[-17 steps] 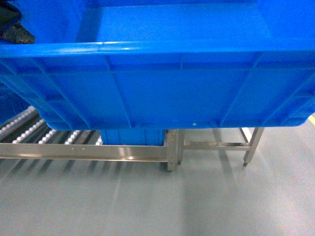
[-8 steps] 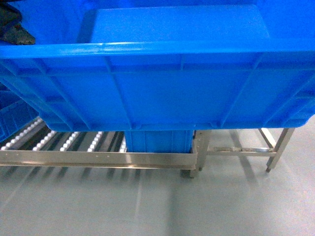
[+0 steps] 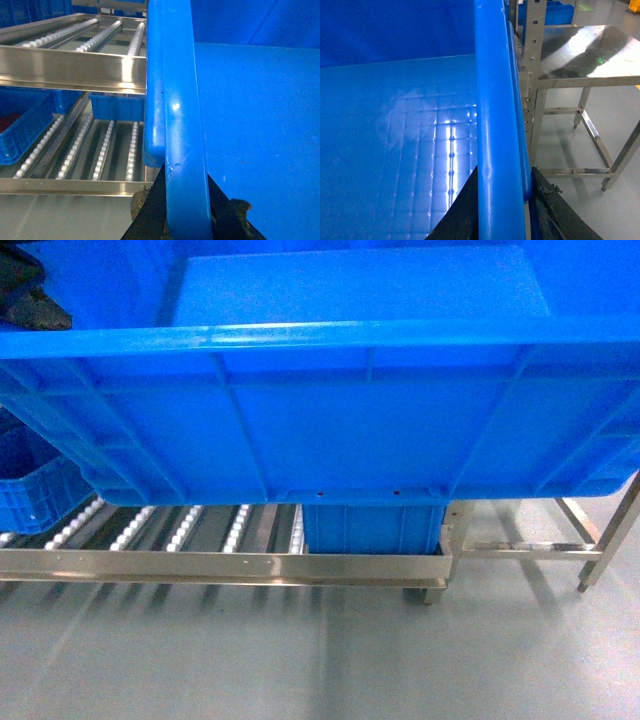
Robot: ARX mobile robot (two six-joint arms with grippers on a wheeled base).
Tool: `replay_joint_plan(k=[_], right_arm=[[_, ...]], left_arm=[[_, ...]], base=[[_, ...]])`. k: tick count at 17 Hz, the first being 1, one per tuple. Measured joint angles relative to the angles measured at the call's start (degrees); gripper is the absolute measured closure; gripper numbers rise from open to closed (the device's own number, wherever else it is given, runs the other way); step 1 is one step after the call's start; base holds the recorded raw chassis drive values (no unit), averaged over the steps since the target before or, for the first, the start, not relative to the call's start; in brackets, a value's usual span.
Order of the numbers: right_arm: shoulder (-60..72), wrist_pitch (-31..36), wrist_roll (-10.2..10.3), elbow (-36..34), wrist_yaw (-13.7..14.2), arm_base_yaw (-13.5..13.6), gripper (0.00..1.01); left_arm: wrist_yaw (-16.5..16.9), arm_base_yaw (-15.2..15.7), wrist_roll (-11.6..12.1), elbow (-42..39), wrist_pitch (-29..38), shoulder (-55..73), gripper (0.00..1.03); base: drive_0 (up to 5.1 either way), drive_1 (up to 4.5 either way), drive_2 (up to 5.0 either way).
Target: Place box next to blue box on left shelf
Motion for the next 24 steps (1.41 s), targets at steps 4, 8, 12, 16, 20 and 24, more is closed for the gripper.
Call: replay_joint_plan(k=[4,8,12,16,20,24], right_arm=[[0.0,-0.04,0.0,0.0,-0.02,0.0,0.82],[0.0,-0.02,0.0,0.0,-0.02,0.0,0.82],[0.0,-0.02,0.0,0.0,-0.02,0.0,0.82],[0.0,-0.09,0.0,0.0,-0.02,0.0,0.82],[0.0,0.0,-0.02,0.0,-0.02,0.0,0.82],[0.0,0.13,0.0,0.0,-0.02,0.0,0.82]], left_arm=[[-0.04,0.0,0.04,0.0,0.0,0.0,0.95],[-0.02,0.0,0.0,0.0,-0.04,0.0,0.95],[-0.04,0.0,0.02,0.0,0.0,0.0,0.95],[-0.02,0.0,-0.02,0.0,-0.11,0.0,0.95],[-0.02,0.0,-0.02,0.0,-0.04,0.0,0.95],[-0.02,0.0,0.0,0.0,0.04,0.0,0.95]], base=[[-4.7,1.49,3.7],[-5.1,2.03,2.5],[-4.8,2.55,2.5],[-4.8,2.57,2.6],[-5.0,2.38,2.4],[-5.0,2.38,2.4]])
